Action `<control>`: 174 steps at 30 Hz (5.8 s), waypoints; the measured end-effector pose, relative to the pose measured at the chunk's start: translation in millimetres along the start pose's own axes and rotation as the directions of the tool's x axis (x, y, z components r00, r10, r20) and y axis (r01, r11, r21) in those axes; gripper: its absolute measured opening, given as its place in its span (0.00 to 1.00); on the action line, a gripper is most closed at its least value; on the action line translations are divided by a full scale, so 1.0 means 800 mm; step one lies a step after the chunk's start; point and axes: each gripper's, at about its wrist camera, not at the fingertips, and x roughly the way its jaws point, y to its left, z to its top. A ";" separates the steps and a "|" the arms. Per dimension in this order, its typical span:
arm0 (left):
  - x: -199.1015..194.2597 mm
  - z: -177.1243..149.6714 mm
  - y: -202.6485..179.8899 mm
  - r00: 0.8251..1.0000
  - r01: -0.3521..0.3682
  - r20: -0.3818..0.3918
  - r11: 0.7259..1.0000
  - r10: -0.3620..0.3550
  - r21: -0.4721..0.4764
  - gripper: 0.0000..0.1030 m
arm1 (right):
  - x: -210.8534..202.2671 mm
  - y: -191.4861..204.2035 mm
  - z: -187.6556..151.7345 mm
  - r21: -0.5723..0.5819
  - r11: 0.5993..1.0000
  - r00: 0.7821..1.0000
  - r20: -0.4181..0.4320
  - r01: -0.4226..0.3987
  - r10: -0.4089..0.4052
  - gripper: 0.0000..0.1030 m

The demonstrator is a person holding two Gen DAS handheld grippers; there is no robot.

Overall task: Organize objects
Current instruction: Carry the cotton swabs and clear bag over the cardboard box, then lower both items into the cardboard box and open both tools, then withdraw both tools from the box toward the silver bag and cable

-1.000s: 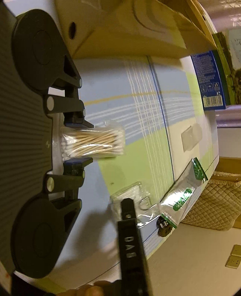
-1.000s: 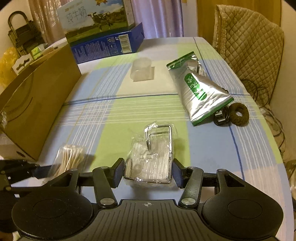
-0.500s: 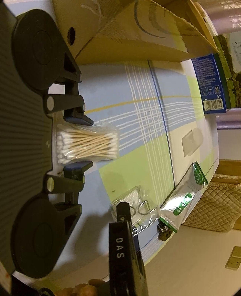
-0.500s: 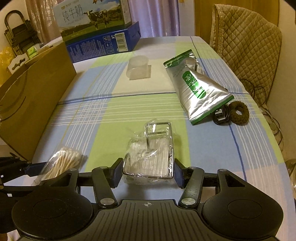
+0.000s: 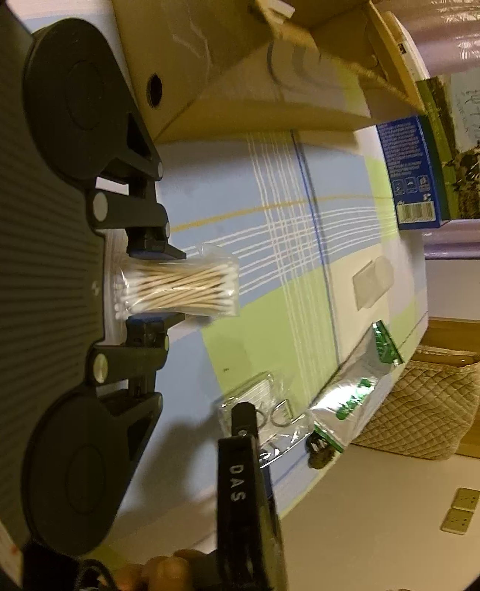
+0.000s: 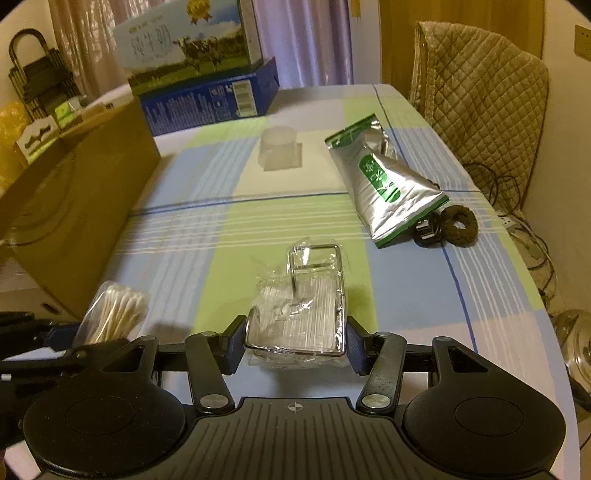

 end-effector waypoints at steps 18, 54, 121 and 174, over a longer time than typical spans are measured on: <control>-0.132 -0.015 0.021 0.996 -0.022 0.091 0.999 0.026 -0.041 0.21 | -0.133 0.093 -0.003 -0.047 0.996 0.992 0.102 -0.074 0.079 0.50; -0.246 0.027 0.201 0.953 -0.191 0.206 0.968 0.223 -0.166 0.21 | -0.091 0.283 0.115 -0.242 0.925 0.939 0.109 -0.294 0.327 0.50; -0.216 0.007 0.244 0.963 -0.167 0.161 0.947 0.216 -0.273 0.46 | -0.080 0.207 0.078 -0.006 0.959 0.956 0.081 -0.284 0.284 0.68; -0.137 0.097 -0.014 0.988 0.056 0.146 0.996 -0.046 -0.066 0.99 | -0.155 -0.110 0.064 0.129 0.990 0.984 0.159 0.056 -0.076 0.68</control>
